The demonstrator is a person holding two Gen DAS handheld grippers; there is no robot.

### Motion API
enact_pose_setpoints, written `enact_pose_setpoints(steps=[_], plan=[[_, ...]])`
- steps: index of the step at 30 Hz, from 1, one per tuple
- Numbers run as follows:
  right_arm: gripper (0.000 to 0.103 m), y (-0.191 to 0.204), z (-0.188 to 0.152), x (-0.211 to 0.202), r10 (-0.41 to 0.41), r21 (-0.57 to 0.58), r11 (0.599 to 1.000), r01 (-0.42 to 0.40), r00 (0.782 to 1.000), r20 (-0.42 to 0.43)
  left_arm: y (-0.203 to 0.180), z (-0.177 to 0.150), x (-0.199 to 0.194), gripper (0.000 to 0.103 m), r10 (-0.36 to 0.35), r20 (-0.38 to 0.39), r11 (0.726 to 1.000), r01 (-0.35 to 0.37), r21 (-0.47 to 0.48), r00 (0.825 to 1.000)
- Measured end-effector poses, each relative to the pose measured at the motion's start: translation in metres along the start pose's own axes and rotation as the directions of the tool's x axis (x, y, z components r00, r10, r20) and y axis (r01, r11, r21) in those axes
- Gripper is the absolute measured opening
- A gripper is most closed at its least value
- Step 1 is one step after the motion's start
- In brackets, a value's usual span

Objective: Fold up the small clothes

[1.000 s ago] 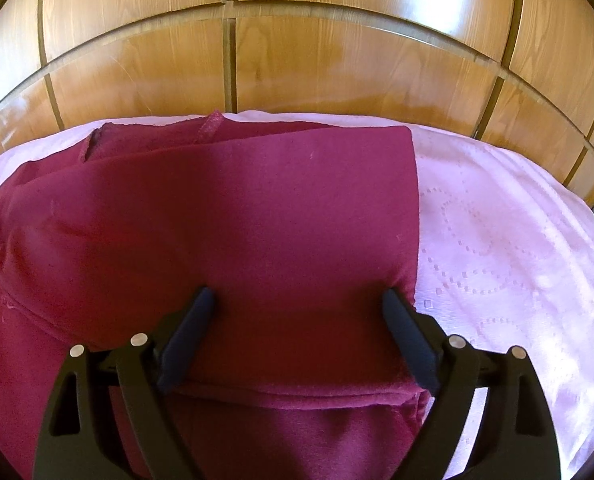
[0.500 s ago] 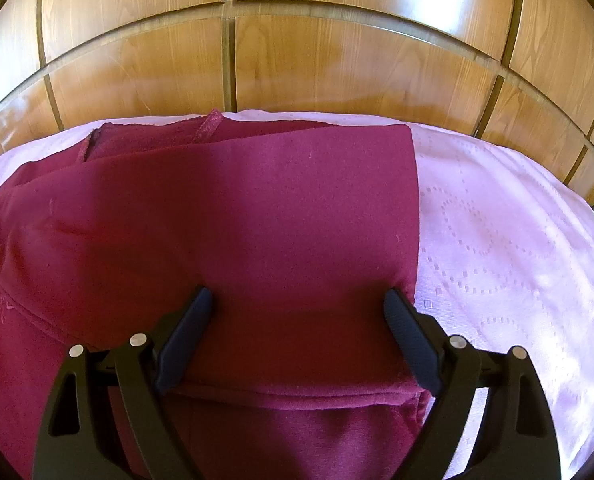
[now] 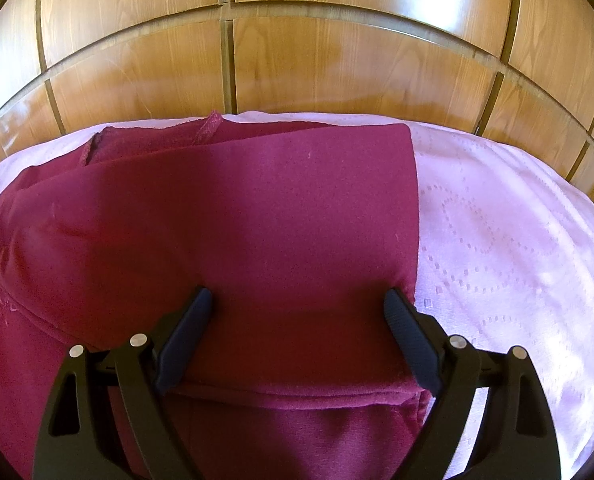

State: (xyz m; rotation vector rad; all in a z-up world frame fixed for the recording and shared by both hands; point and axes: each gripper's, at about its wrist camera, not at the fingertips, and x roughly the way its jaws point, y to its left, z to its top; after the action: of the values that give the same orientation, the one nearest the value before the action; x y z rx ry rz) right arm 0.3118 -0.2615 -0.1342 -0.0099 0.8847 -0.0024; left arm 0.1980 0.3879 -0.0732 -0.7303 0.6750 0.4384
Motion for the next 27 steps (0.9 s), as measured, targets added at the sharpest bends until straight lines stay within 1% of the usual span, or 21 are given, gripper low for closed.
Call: enact_pose_setpoints(steps=[1, 2, 4, 6, 7, 8, 9, 10, 11, 12, 13, 15, 17, 18, 20, 21, 22, 23, 24, 25, 27], plan=[[0.087, 0.0, 0.0, 0.0, -0.001, -0.001, 1.0, 0.001, 1.0, 0.0, 0.012, 0.007, 0.003, 0.006, 0.016, 0.0, 0.999, -0.016, -0.032, 1.0], [0.087, 0.0, 0.0, 0.0, -0.001, -0.001, 1.0, 0.001, 1.0, 0.0, 0.024, 0.015, 0.007, 0.031, 0.032, -0.002, 0.997, -0.032, -0.073, 0.999], [0.087, 0.0, 0.0, 0.0, -0.003, -0.003, 1.0, 0.003, 1.0, -0.001, 0.039, 0.025, 0.012, 0.06, 0.059, 0.009, 0.987, -0.057, -0.151, 0.998], [0.087, 0.0, 0.001, 0.0, -0.005, -0.005, 1.0, 0.005, 1.0, -0.002, 0.044, 0.032, 0.015, 0.06, 0.079, 0.017, 0.984, -0.075, -0.163, 0.997], [0.088, 0.0, 0.001, 0.0, -0.006, -0.007, 1.0, 0.006, 1.0, -0.003, 0.043, 0.036, 0.02, 0.053, 0.089, 0.015, 0.987, -0.086, -0.134, 0.996], [0.088, 0.0, 0.001, 0.0, -0.007, -0.007, 1.0, 0.007, 1.0, -0.003, 0.04, 0.039, 0.025, 0.04, 0.103, 0.008, 0.989, -0.101, -0.104, 0.995], [0.088, 0.0, 0.001, 0.0, -0.007, -0.007, 1.0, 0.007, 1.0, -0.003, 0.038, 0.042, 0.031, 0.038, 0.12, -0.003, 0.99, -0.119, -0.08, 0.993], [0.088, 0.0, 0.001, 0.0, -0.008, -0.007, 1.0, 0.008, 1.0, -0.003, 0.036, 0.044, 0.038, 0.032, 0.134, -0.016, 0.989, -0.135, -0.057, 0.991], [0.088, 0.001, 0.001, 0.0, -0.008, -0.008, 1.0, 0.008, 1.0, -0.003, 0.034, 0.044, 0.044, 0.02, 0.15, -0.026, 0.988, -0.151, -0.041, 0.988], [0.088, 0.0, 0.001, -0.001, -0.009, -0.008, 1.0, 0.009, 1.0, -0.003, 0.037, 0.045, 0.05, 0.014, 0.183, -0.04, 0.982, -0.184, -0.027, 0.982], [0.088, 0.0, 0.001, 0.0, -0.009, -0.008, 1.0, 0.009, 1.0, -0.003, 0.037, 0.045, 0.051, 0.008, 0.186, -0.041, 0.982, -0.187, -0.037, 0.982], [0.088, 0.0, 0.001, 0.0, -0.007, -0.008, 1.0, 0.007, 1.0, -0.004, 0.03, 0.042, 0.046, 0.007, 0.156, -0.018, 0.986, -0.156, -0.056, 0.988], [0.088, 0.0, 0.002, 0.001, -0.004, -0.006, 1.0, 0.004, 1.0, -0.005, 0.011, 0.039, 0.023, 0.007, 0.064, 0.021, 0.998, -0.064, -0.017, 0.998], [0.088, -0.001, 0.002, 0.001, -0.003, -0.005, 1.0, 0.003, 1.0, -0.005, -0.007, 0.034, 0.009, 0.007, 0.001, 0.039, 1.0, -0.002, 0.026, 0.999], [0.088, -0.001, 0.002, 0.001, -0.003, -0.006, 1.0, 0.003, 1.0, -0.005, -0.036, 0.022, -0.011, 0.007, -0.101, 0.051, 0.991, 0.096, 0.091, 0.994], [0.088, 0.0, 0.002, 0.001, -0.004, -0.007, 1.0, 0.004, 1.0, -0.004, -0.052, 0.015, -0.02, 0.007, -0.152, 0.048, 0.981, 0.145, 0.125, 0.987], [0.088, 0.0, 0.002, 0.001, -0.004, -0.007, 1.0, 0.004, 1.0, -0.004, -0.075, 0.003, -0.03, 0.007, -0.214, 0.038, 0.964, 0.205, 0.171, 0.976], [0.088, 0.0, 0.002, 0.001, -0.004, -0.008, 1.0, 0.004, 1.0, -0.003, -0.092, -0.007, -0.035, 0.007, -0.258, 0.024, 0.948, 0.248, 0.198, 0.966], [0.088, 0.0, 0.002, 0.001, -0.003, -0.007, 1.0, 0.003, 1.0, -0.003, -0.109, -0.018, -0.038, 0.007, -0.303, 0.002, 0.93, 0.295, 0.219, 0.953], [0.088, 0.0, 0.002, 0.0, -0.002, -0.006, 1.0, 0.002, 1.0, -0.003, -0.13, -0.034, -0.041, 0.007, -0.35, -0.034, 0.906, 0.348, 0.243, 0.936], [0.088, 0.0, 0.001, 0.0, 0.0, -0.004, 1.0, 0.0, 1.0, -0.003, -0.166, -0.061, -0.04, 0.007, -0.394, -0.087, 0.87, 0.401, 0.287, 0.915]])
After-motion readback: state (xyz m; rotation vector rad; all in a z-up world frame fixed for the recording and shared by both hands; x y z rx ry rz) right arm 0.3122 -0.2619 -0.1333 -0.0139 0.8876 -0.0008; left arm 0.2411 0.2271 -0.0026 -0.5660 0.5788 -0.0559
